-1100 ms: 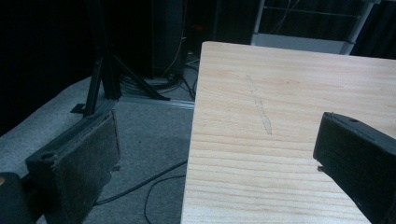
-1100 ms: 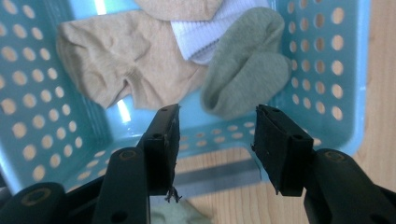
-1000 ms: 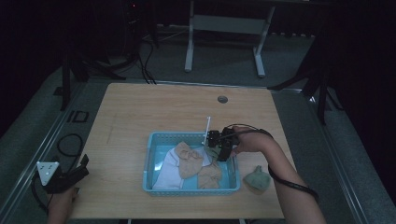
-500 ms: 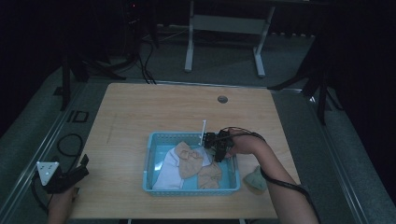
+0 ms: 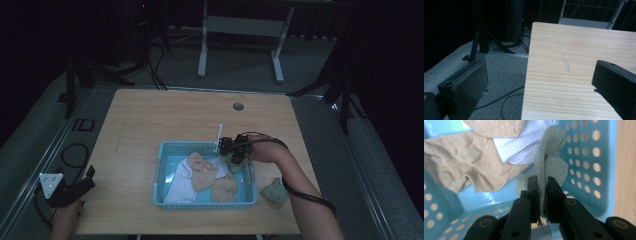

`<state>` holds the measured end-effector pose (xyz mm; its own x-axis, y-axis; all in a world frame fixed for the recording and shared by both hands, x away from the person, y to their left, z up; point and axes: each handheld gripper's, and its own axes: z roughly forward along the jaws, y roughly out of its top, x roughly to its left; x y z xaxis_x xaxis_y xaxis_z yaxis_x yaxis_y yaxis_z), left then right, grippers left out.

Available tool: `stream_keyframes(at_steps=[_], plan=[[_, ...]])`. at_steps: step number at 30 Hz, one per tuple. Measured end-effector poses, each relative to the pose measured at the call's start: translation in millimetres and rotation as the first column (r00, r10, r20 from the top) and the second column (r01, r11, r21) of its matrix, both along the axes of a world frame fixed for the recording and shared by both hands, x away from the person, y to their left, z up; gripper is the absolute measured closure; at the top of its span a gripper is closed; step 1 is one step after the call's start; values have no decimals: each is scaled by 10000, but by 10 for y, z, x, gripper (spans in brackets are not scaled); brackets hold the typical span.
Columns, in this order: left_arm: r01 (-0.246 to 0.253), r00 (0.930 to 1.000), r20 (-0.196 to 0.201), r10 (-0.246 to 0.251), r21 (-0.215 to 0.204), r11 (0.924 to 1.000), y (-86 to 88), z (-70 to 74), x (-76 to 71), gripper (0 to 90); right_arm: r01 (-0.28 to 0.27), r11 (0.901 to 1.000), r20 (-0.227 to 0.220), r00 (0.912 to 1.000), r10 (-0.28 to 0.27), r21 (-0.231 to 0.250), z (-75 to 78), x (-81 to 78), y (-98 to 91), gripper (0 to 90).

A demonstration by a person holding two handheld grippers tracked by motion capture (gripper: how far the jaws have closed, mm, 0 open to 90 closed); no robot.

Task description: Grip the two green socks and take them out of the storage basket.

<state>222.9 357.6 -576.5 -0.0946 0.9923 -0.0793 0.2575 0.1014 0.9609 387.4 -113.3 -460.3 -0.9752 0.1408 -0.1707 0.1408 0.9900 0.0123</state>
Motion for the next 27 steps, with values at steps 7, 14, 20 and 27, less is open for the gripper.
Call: stream_keyframes(at_steps=[7,14,20,27], plan=[[0,10000,-7,0,-8,10000,1,0,0,7,-95,9996,252,9996,88,282,203,-49,-15,833],[13,10000,-9,-13,-18,10000,3,0,0,7,-326,9966,650,9975,277,755,460,-155,-21,834],[10,10000,-19,-10,-13,10000,1,0,1,7,-456,9931,872,9955,362,1077,606,-215,-55,834],[5,10000,-9,-5,1,10000,0,0,0,7,-329,9885,1190,9928,153,1473,809,-236,-142,834]])
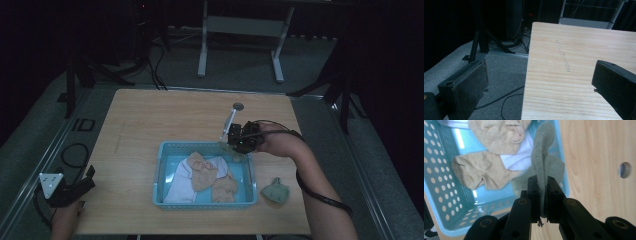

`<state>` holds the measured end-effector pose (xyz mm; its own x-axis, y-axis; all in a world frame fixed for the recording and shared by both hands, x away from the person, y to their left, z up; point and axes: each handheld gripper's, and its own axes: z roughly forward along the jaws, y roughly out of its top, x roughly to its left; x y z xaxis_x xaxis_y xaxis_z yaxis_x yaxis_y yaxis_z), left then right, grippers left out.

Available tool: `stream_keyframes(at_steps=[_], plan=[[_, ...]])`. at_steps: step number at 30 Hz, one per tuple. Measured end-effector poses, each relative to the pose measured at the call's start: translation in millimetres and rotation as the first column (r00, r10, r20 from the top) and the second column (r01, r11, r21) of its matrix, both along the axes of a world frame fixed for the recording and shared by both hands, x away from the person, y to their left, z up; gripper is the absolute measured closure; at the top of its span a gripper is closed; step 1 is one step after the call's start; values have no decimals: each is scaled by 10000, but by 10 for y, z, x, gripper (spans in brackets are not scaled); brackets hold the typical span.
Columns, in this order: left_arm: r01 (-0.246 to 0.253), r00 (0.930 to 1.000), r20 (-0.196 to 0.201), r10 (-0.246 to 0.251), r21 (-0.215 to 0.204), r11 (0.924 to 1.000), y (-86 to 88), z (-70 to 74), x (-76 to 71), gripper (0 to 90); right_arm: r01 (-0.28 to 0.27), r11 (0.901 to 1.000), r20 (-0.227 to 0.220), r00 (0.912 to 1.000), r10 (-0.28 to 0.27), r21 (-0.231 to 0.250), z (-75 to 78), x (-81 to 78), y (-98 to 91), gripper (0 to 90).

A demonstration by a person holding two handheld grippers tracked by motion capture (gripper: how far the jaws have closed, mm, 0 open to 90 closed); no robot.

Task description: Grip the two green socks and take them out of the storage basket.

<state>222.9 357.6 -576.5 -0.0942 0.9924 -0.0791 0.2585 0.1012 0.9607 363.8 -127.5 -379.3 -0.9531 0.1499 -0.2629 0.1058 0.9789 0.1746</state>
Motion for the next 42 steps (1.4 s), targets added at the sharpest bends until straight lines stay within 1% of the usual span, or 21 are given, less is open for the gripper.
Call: stream_keyframes(at_steps=[1,2,4,9,14,17,18,21,22,23,28,29,30,31,32,35,36,37,38,39,42], plan=[[-4,10000,-8,4,-5,10000,-1,0,1,7,109,9998,121,9999,-111,152,64,2,-40,834],[-4,10000,-8,4,-5,10000,-1,0,1,7,109,9998,121,9999,-111,152,64,2,-40,834],[-9,10000,1,9,-6,10000,-2,0,2,7,222,9994,234,9995,-228,273,139,8,-104,834],[-7,10000,15,7,-11,10000,-1,0,1,7,517,9978,262,9983,-527,405,214,56,-231,834],[14,10000,-9,-14,-4,10000,-1,0,2,7,811,9954,319,9961,-828,515,239,81,-359,834],[15,10000,-21,-15,2,10000,-1,1,2,7,1219,9908,297,9919,-1238,590,216,113,-512,834],[15,10000,-21,-15,2,10000,-1,1,2,7,1219,9908,297,9919,-1238,590,216,113,-512,834],[-3,10000,-10,3,14,10000,-3,0,2,7,1610,9851,202,9865,-1625,612,165,143,-677,834],[-3,10000,-10,3,14,10000,-3,0,2,7,1610,9851,202,9865,-1625,612,165,143,-677,834],[-3,10000,-32,3,19,10000,-3,0,3,7,1769,9825,165,9839,-1782,588,118,151,-752,834],[-10,10000,-40,10,43,10000,-3,1,4,7,2112,9758,65,9773,-2119,568,8,180,-892,833],[-5,10000,-48,5,42,10000,-3,1,5,7,2190,9742,-63,9757,-2190,547,-48,201,-964,833],[-5,10000,-48,5,42,10000,-3,1,5,7,2190,9742,-63,9757,-2190,547,-48,201,-964,833],[-4,10000,-67,4,41,10000,-3,1,7,7,2297,9720,-228,9732,-2288,494,-97,215,-1021,833],[-4,10000,-67,4,41,10000,-3,1,7,7,2386,9704,-244,9710,-2378,380,-126,226,-1058,833],[-21,10000,-50,21,24,10000,-4,1,8,7,2625,9643,-368,9646,-2613,353,-175,249,-1145,833],[-21,10000,-50,21,24,10000,-4,1,8,7,2625,9643,-368,9646,-2613,353,-175,249,-1145,833],[-33,10000,-55,33,18,10000,-4,1,9,7,2747,9610,-433,9610,-2733,325,-209,262,-1195,833],[-33,10000,-55,33,18,10000,-4,1,9,7,2747,9610,-433,9610,-2733,325,-209,262,-1195,833],[-33,10000,-59,34,21,10000,-4,1,9,7,2904,9564,-486,9562,-2887,318,-245,272,-1231,833],[-31,10000,-50,31,20,10000,-5,1,8,7,2939,9552,-572,9548,-2918,336,-287,279,-1257,833]])
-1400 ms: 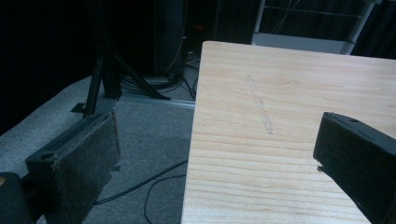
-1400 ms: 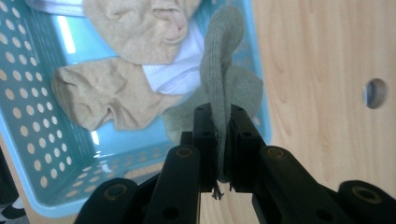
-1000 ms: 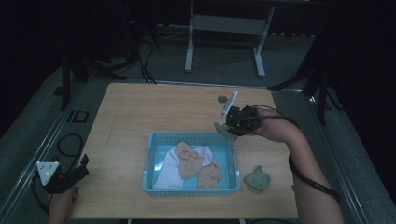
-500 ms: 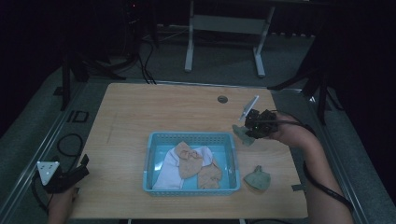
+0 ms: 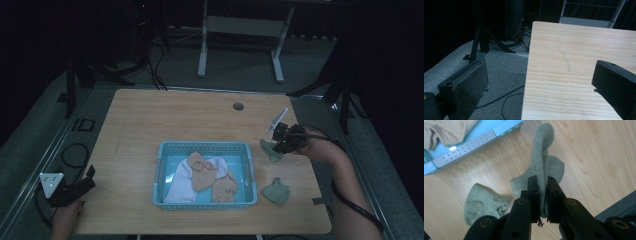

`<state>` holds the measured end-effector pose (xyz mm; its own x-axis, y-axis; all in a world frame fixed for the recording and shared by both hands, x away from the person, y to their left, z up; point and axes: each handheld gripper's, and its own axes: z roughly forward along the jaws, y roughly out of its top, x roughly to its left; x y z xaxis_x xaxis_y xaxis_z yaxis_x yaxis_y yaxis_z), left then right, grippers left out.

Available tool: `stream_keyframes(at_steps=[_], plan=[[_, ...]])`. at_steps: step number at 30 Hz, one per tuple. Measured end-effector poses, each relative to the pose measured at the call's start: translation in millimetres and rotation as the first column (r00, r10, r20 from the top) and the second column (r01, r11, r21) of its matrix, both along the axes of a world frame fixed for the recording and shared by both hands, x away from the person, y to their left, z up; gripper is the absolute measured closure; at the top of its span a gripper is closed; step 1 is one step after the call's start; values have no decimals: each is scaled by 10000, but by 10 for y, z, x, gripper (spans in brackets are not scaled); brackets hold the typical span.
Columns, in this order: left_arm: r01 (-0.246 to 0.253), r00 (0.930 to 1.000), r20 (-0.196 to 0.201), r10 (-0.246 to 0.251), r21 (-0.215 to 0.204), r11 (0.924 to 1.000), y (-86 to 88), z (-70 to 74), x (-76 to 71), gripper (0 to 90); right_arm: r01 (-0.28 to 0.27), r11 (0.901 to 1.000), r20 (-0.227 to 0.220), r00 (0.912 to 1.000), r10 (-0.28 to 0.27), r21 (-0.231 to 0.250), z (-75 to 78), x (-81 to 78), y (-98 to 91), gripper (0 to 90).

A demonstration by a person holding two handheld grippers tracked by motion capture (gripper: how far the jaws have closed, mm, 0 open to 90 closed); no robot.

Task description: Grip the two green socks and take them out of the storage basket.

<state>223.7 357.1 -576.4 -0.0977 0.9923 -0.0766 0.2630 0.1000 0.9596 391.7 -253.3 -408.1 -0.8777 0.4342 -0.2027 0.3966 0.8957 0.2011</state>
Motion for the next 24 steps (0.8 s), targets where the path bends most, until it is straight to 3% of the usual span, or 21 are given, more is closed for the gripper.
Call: stream_keyframes(at_steps=[4,9,14,20,24], plan=[[-13,10000,-5,13,-4,10000,1,0,0,7,145,9999,-176,9997,-144,94,-125,32,-28,833],[-15,10000,0,15,-7,10000,0,0,0,7,329,9995,-602,9976,-328,9,-402,85,-57,833],[-27,10000,-9,27,-6,10000,1,0,1,7,459,9989,-697,9965,-451,100,-526,118,-70,832],[-35,10000,-13,35,6,10000,0,0,1,7,510,9983,-1053,9933,-479,268,-781,147,-40,831],[-32,10000,-12,32,-15,10000,1,0,1,7,527,9979,-1190,9917,-480,366,-849,156,-28,831]])
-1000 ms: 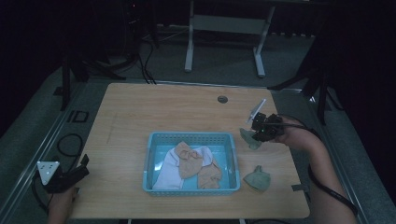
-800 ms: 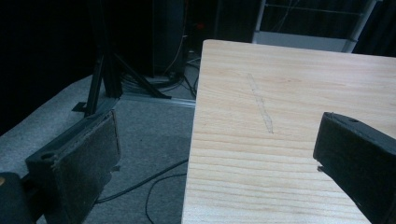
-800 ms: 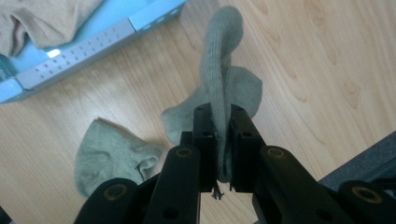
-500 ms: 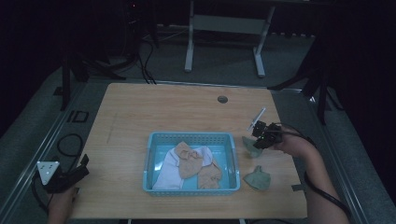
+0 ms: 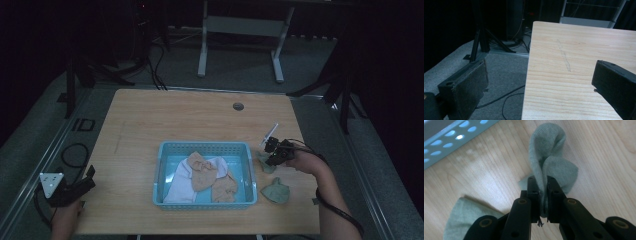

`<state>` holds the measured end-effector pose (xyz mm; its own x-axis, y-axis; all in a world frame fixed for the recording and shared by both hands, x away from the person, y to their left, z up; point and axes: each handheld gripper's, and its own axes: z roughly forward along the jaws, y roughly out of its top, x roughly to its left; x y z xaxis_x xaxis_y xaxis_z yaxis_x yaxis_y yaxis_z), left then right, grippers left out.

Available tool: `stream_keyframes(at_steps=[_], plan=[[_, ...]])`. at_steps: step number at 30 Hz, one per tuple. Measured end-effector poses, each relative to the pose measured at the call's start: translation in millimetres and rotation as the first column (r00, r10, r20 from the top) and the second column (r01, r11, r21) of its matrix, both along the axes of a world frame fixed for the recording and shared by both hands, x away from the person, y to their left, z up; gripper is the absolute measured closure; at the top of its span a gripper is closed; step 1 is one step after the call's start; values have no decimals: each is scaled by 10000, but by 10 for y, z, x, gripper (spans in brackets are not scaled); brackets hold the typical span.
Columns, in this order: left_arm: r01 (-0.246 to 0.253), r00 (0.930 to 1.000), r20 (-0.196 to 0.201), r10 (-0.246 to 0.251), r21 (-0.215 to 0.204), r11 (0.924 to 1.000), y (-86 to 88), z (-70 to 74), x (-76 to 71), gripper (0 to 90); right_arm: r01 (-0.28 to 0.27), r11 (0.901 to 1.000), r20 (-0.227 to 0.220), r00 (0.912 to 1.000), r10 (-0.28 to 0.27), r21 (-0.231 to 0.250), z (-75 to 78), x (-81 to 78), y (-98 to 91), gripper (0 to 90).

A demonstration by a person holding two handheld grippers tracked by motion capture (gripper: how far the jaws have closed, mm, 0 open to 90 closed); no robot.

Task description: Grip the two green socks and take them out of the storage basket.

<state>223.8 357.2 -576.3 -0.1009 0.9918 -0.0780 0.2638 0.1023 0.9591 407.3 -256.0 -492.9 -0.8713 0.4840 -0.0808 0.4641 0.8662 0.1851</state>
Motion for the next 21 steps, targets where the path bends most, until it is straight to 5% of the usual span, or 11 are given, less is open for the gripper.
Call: stream_keyframes(at_steps=[9,14,15,21], plan=[[-8,10000,2,8,14,10000,-1,0,-1,7,64,9999,-443,9990,-58,145,-235,12,30,828],[-5,10000,1,5,15,10000,-1,0,0,7,121,9997,-333,9994,-115,192,-232,18,37,806],[-11,10000,18,11,5,10000,-1,0,-2,7,101,9998,-335,9994,-95,159,-214,10,45,728],[-10,10000,20,10,4,10000,-1,-1,-2,7,123,9997,-236,9997,-117,213,-39,-28,31,584]])
